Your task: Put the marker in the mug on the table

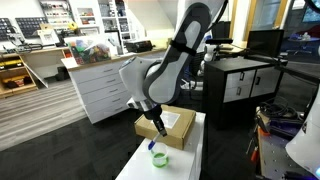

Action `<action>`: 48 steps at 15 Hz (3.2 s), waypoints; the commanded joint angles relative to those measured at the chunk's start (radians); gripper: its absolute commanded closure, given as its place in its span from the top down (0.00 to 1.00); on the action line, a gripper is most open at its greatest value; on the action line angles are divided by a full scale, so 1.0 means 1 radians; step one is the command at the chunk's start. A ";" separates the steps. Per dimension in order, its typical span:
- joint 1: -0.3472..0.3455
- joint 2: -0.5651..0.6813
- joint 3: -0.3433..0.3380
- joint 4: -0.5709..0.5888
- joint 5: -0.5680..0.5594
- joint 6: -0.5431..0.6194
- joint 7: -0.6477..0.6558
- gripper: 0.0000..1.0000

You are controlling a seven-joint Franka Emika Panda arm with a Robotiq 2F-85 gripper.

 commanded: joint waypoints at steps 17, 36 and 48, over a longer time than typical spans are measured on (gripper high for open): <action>0.116 0.066 0.061 0.115 0.016 -0.050 0.175 0.07; 0.230 0.226 -0.022 -0.030 0.015 0.483 0.317 0.07; 0.177 0.230 0.012 -0.058 0.101 0.410 0.292 1.00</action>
